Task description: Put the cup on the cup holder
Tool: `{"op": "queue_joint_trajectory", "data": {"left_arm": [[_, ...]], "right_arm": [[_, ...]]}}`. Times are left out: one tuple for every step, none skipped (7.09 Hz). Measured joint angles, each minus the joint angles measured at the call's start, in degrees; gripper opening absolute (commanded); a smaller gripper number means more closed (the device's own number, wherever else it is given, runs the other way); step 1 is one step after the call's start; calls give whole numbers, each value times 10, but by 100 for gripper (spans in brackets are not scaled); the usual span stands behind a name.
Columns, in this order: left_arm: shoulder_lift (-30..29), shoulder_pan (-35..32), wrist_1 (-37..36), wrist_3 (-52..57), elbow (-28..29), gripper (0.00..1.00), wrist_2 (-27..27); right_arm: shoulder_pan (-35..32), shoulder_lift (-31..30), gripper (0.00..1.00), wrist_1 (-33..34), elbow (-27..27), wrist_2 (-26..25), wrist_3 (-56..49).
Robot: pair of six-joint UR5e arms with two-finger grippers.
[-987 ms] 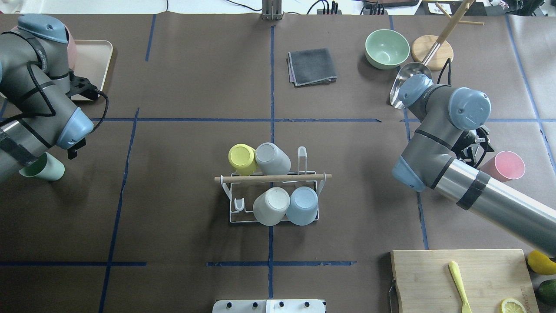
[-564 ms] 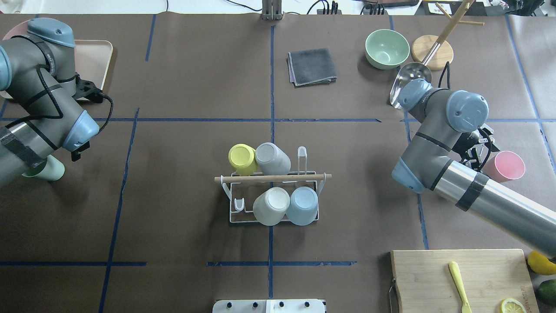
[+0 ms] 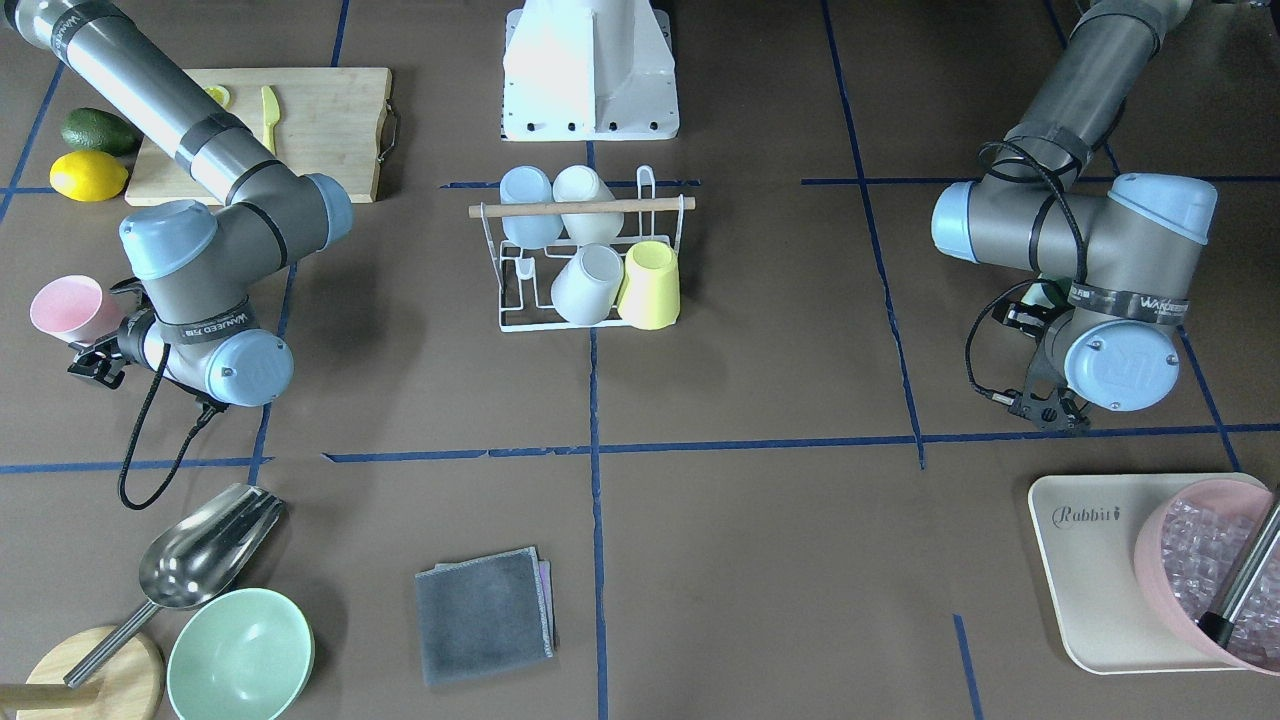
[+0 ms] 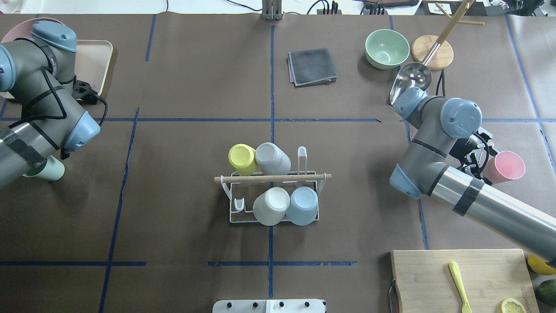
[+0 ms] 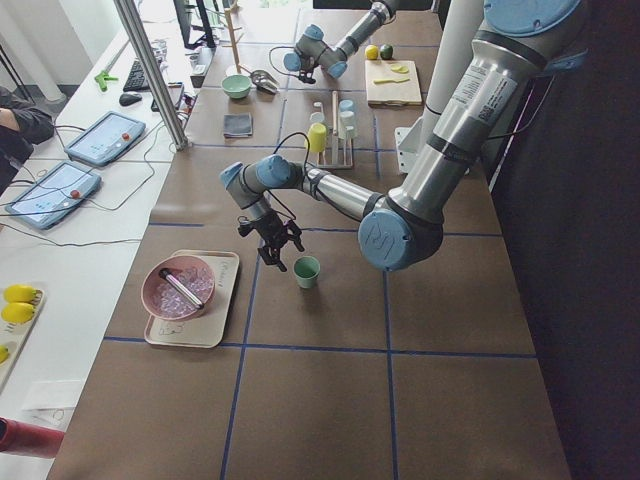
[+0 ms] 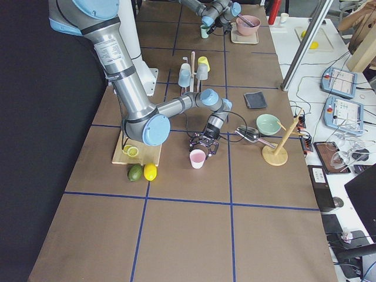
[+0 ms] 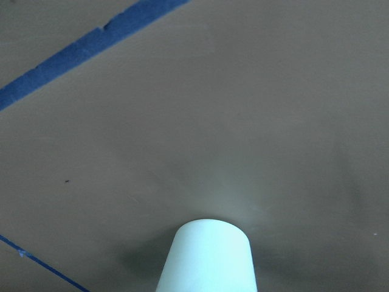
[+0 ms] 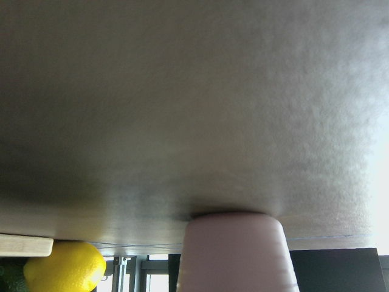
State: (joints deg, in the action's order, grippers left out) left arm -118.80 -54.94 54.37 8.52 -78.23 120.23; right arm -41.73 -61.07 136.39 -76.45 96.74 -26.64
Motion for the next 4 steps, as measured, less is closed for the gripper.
{"op": "queue_joint_trajectory", "data": {"left_arm": [[0,0,-1,0,6,100,-1],[1,1,-1,0,12,100,1],[2,3,-2,-1,18,100,3],[2,7,-3,-2,26,100,6]], "right_arm": [[2,-1,100,1,1,-5,0],[5,-3,100,3,1,-9,0],[8,-5,100,6,2,-13,0],[11,-7,100,11,2,-18,0]]}}
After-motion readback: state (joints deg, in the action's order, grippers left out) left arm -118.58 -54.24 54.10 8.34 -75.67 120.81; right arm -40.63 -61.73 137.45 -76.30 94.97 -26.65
